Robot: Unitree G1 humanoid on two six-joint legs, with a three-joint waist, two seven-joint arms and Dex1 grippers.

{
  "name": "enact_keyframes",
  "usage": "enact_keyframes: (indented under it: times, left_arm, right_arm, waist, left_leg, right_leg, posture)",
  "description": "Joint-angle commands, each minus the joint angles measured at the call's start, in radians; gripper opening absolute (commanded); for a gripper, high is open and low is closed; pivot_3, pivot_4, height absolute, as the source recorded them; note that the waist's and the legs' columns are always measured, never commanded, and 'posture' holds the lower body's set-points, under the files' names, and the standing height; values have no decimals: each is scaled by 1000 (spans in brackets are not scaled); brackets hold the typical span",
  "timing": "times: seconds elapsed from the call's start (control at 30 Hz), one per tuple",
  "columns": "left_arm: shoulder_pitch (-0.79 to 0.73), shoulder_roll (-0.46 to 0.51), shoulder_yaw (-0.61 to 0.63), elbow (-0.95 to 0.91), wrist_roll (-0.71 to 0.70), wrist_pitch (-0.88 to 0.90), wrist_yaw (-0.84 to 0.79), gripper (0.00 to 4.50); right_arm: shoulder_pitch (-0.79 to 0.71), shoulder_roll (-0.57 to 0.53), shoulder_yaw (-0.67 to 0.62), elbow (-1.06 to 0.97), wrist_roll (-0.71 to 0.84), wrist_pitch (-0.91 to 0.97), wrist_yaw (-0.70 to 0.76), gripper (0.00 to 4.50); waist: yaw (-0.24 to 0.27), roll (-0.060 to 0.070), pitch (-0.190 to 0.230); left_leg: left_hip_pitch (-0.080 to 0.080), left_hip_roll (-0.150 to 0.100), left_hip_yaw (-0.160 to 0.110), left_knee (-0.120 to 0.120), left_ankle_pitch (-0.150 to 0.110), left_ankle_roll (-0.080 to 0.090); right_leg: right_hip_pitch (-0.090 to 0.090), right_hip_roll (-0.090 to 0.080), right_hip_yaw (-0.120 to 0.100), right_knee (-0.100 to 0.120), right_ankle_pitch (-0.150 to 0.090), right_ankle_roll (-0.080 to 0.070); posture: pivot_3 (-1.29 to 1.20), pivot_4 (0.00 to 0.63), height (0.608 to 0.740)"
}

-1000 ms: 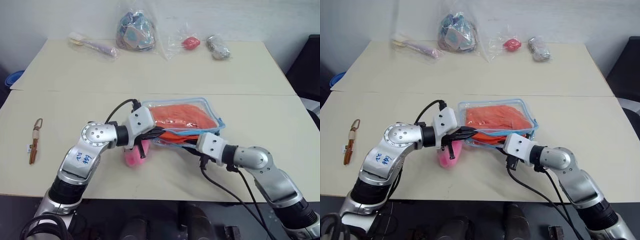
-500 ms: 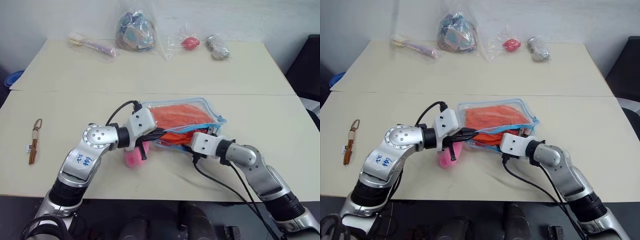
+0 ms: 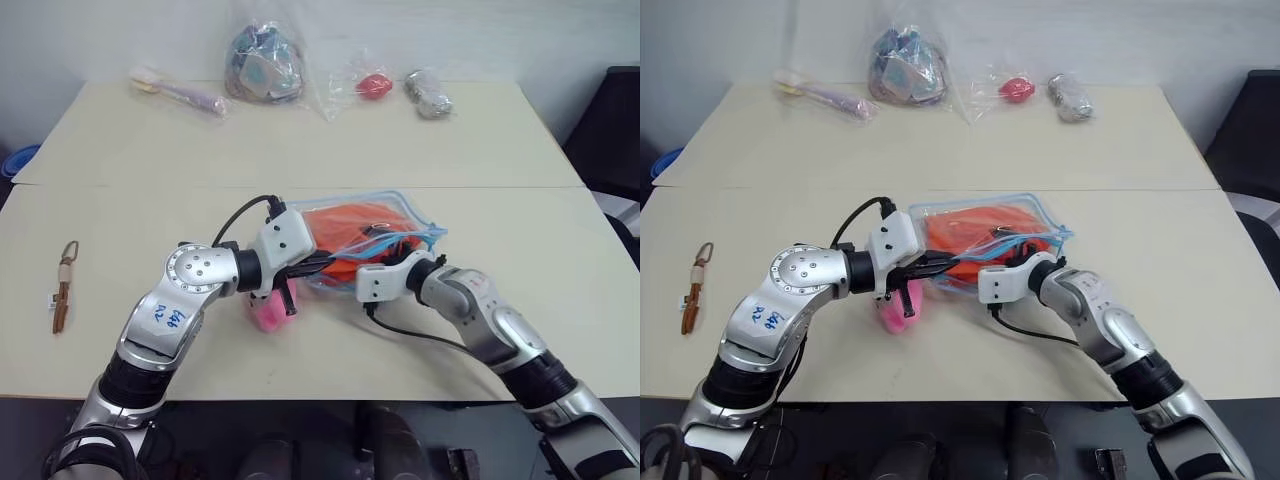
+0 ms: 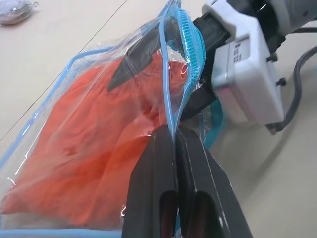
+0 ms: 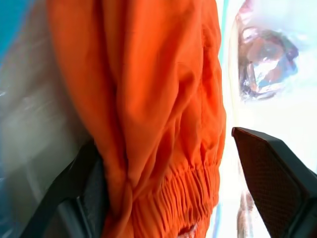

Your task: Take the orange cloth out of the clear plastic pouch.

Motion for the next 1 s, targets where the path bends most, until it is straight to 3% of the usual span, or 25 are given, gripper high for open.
enact_keyframes:
  times: [0.03,0.07,0.37,0.8,1.0]
  left_arm:
    - [-16,-2,-3,-28,-14,-10,1,0]
    - [-17,-2,-3,-27,-14,-9,1,0]
    - [-34,-42,25,-9,-37,27,42,0]
    - [-143,-120,2,118,-23,13,97,0]
    - [-97,-63,-76,166,75,-68,102,0]
  right_arm:
    - [17,26,26,67,-11,14,19,3391]
    - [21,29,28,73,-8,9,23,3208]
    - [76,-10,22,35,-16,-46,49,11]
    - [114,-109,44,-53,-71,-235,77,11]
    - [164,-231,-126,-278,114,-253,185,11]
  waist:
    - [-1,0,0]
    - [-2,0,0]
    - [4,-1,-1]
    - [7,-2,-1]
    - [6,-1,-1]
  left_leg:
    - [0,0,0,0,0,0]
    - [0,0,0,0,0,0]
    - [0,0,-2,0,0,0]
    - [0,-1,-3,-1,0,0]
    - [-1,-1,-4,-1,0,0]
  right_leg:
    - [0,0,0,0,0,0]
    - [0,0,0,0,0,0]
    - [0,0,0,0,0,0]
    - [3,0,-1,-2,0,0]
    - [2,-1,-2,-3,0,0]
  posture:
    - [0,150,740]
    - [0,150,740]
    - [0,150,740]
    - [0,150,740]
    - [0,150,740]
